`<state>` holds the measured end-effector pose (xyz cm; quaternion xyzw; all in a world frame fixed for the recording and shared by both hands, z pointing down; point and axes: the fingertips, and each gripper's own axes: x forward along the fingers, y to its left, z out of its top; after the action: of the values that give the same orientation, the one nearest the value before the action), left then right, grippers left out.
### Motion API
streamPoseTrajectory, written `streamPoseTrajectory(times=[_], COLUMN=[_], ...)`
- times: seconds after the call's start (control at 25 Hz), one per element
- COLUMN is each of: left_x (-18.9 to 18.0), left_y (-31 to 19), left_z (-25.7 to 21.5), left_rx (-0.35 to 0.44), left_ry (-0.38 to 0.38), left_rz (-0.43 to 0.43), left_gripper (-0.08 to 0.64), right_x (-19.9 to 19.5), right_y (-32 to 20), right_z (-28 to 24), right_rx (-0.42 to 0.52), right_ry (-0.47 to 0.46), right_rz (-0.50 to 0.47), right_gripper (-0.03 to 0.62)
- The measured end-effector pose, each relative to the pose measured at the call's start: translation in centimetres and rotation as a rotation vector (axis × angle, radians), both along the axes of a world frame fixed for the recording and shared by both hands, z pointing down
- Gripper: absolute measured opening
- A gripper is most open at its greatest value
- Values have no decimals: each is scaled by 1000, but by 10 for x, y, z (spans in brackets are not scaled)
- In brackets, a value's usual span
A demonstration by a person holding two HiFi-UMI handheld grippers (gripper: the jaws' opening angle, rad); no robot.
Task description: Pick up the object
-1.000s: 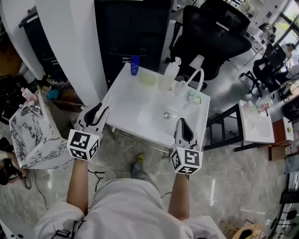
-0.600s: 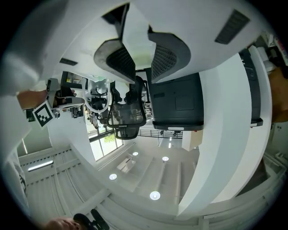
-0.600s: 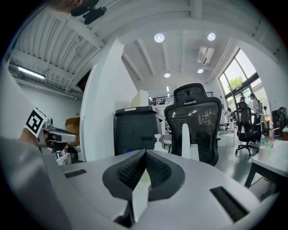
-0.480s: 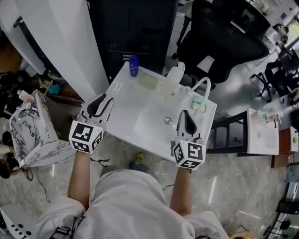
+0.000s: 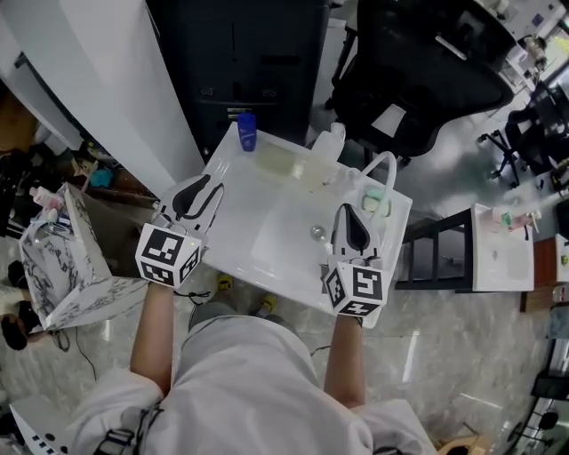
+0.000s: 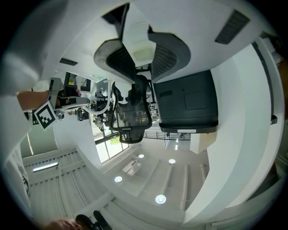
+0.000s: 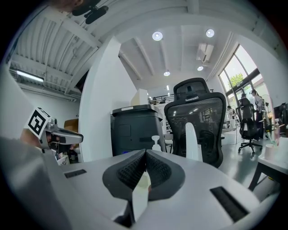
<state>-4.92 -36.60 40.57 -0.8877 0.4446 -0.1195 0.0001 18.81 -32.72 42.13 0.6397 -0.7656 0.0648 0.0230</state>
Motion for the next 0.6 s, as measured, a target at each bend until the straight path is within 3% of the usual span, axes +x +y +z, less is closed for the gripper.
streamPoseTrajectory(times=[0.6], left_x=[-2], left_y=[-64], left_z=[21], left_rx=[-45], left_ry=[-32], left_rz=[148], left_gripper=[117], right_x=[-16], right_y=[-40], right_z=[4], right_rx=[-19], right_ry=[0], right_rz=[104], right_gripper=[6])
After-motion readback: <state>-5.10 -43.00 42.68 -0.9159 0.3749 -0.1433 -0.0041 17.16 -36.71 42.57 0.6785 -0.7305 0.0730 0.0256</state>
